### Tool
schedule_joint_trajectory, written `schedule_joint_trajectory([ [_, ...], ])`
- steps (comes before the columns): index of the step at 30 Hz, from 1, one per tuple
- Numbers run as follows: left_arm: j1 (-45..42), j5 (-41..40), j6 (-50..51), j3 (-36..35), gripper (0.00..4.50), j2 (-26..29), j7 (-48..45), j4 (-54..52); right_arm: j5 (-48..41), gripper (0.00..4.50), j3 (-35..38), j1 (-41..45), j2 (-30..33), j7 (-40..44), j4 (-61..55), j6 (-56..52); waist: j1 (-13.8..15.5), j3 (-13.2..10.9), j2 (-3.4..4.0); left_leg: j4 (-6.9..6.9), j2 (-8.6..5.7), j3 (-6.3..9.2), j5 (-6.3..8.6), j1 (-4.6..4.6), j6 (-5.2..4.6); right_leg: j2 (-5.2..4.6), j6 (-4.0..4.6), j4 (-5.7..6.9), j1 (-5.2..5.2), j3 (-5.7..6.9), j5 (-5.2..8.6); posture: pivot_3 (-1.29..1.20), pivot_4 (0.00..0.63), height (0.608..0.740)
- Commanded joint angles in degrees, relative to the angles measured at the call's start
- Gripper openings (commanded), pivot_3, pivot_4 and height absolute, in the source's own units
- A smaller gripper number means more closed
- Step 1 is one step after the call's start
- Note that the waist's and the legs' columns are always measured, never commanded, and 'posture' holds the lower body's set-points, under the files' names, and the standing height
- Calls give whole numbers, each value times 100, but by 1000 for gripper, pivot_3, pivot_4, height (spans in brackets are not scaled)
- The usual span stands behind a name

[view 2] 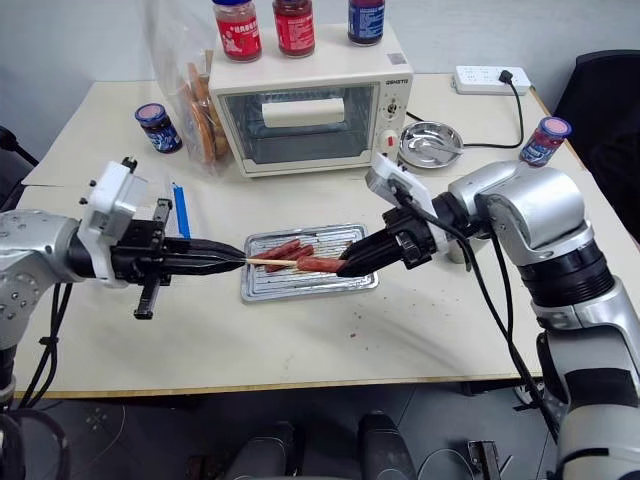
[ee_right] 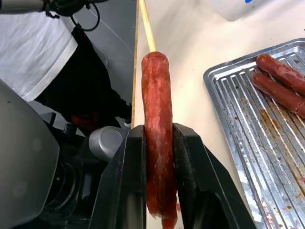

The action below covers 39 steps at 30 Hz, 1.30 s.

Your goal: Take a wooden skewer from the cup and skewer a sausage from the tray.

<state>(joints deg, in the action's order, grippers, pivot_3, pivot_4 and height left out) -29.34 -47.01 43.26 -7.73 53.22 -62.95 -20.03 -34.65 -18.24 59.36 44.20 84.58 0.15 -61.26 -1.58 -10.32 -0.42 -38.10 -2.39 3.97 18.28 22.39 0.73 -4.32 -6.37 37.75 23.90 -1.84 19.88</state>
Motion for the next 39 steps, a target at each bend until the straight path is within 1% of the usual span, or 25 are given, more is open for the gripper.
schedule_joint_trajectory([
  [1,-165,-89,16,14,0,-50,33,-198,-108,792,188,165,-41,-32,-170,-2,1,0,0,0,0,0,0,0,0,0,0,0,0,0,0,0,150,740],
  [14,-280,147,-131,353,0,-267,-12,-104,-313,792,263,250,-217,-126,-474,-123,-2,0,0,-2,0,0,0,0,0,0,0,1,0,0,0,0,150,740],
  [21,-176,253,-209,343,0,-367,74,-102,-387,792,346,225,-228,-220,-580,-187,0,0,0,-3,-1,0,0,0,0,0,0,0,0,0,0,0,150,740],
  [24,-87,251,-208,279,0,-409,178,-150,-380,1306,374,201,-241,-303,-593,-195,-4,0,0,-3,-1,0,0,0,0,0,0,0,0,0,0,0,150,740],
  [26,21,214,-175,165,0,-417,293,-216,-312,1797,391,149,-225,-418,-609,-103,-4,0,0,-3,-1,0,0,0,0,0,0,1,1,0,0,0,150,740],
  [27,66,197,-164,121,0,-416,339,-240,-276,2123,398,126,-218,-476,-616,-52,-3,0,0,-3,0,0,0,0,0,0,0,1,1,0,0,0,150,740],
  [29,322,130,-124,-120,0,-388,521,-348,-31,2522,491,62,-275,-868,-548,204,-3,0,0,-3,-1,0,0,0,0,-1,0,1,1,-1,0,0,150,740],
  [30,468,92,-103,-256,0,-382,623,-417,78,2810,559,43,-326,-1074,-488,339,-12,0,0,-3,-1,0,0,0,0,-1,0,1,1,-1,0,0,150,740],
  [35,1282,-245,131,-1007,0,-500,1229,-939,327,2810,832,-81,-444,-1614,-490,794,-4,0,0,-1,0,-2,-1,0,2,-1,0,3,6,-3,0,0,150,740],
  [39,2027,-536,302,-1721,0,-616,1713,-1312,237,2810,1035,-164,-506,-1842,-626,862,1,0,0,-1,-1,-2,-1,1,1,-3,0,1,4,-4,0,0,150,740],
])
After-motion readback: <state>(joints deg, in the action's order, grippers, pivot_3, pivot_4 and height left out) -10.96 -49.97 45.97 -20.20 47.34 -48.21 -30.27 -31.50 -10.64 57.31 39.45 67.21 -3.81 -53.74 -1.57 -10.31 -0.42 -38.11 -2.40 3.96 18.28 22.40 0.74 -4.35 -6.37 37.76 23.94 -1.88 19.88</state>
